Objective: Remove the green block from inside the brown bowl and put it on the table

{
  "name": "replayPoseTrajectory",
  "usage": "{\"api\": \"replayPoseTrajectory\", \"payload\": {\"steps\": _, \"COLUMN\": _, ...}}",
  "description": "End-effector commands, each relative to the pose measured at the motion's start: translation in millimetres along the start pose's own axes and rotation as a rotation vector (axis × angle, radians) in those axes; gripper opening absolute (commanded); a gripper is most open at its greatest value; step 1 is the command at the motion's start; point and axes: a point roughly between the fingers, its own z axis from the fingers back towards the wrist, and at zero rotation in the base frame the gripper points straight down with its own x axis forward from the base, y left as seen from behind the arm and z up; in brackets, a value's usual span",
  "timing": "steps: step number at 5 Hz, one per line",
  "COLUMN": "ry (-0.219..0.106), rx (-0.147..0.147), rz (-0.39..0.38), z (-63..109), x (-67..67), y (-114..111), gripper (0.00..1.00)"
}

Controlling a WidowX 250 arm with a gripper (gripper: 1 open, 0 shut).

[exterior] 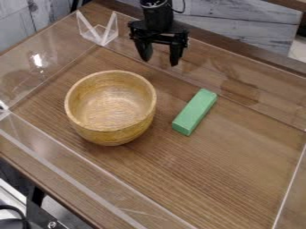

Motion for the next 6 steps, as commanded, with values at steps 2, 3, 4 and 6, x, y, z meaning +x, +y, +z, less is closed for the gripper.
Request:
{"api": "replayPoseTrajectory", "payload": {"steps": 2, "ry": -0.074, "rx": -0.001, "rz": 0.032, "z": 14.8, "x": 8.7, "y": 5.3, "gripper": 1.00}}
{"api": "replayPoseTrajectory", "payload": {"steps": 3, "ry": -0.075, "rx": -0.004, "rz": 0.043, "z": 10.9, "x": 8.9, "y": 6.7, "gripper": 1.00}}
{"api": "replayPoseTrajectory", "payload": {"steps": 4, "ry": -0.076, "rx": -0.007, "rz": 0.054, "z": 6.8, "x": 8.7, "y": 8.2, "gripper": 1.00}}
{"api": "replayPoseTrajectory", "payload": {"steps": 6, "ry": -0.073, "rx": -0.012, "rz": 0.075, "z": -2.3, "x": 8.8, "y": 10.4, "gripper": 1.00}}
